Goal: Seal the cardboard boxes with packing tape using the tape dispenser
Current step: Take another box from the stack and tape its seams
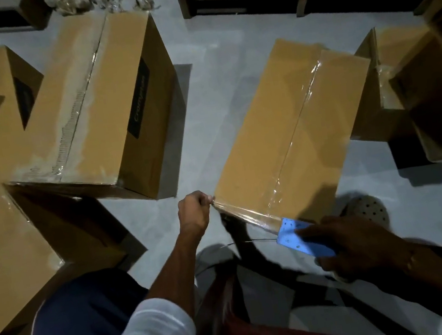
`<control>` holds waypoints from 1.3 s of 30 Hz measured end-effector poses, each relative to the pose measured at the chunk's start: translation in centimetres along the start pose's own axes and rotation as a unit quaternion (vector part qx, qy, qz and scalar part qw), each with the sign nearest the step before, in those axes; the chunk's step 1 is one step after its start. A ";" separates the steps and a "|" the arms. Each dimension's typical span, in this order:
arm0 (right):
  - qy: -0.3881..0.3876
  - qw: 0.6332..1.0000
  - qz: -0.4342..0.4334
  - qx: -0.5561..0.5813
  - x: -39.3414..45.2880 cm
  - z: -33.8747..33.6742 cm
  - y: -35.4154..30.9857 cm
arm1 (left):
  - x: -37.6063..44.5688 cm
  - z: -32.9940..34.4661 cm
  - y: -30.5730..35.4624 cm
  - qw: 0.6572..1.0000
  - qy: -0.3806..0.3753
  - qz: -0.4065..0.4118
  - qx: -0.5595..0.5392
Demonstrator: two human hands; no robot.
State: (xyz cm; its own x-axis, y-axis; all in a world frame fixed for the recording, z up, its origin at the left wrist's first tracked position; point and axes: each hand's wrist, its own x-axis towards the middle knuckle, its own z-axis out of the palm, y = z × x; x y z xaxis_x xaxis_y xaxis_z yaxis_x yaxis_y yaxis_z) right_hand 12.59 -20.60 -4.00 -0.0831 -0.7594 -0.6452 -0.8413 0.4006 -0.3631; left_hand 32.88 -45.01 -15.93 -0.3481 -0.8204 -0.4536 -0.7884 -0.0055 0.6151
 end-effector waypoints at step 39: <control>-0.096 0.995 0.021 -0.020 2.8 0.2 0.1 | -1.0 1.6 0.5 0.980 0.085 0.076 0.162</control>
State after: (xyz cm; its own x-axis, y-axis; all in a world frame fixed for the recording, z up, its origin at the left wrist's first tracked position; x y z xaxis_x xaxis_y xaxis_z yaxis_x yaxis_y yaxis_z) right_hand 12.40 -22.55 -5.99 -0.0193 -0.6290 -0.7771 -0.8603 0.4065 -0.3076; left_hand 32.00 -43.28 -16.18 -0.4068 -0.8810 -0.2415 -0.8629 0.2839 0.4180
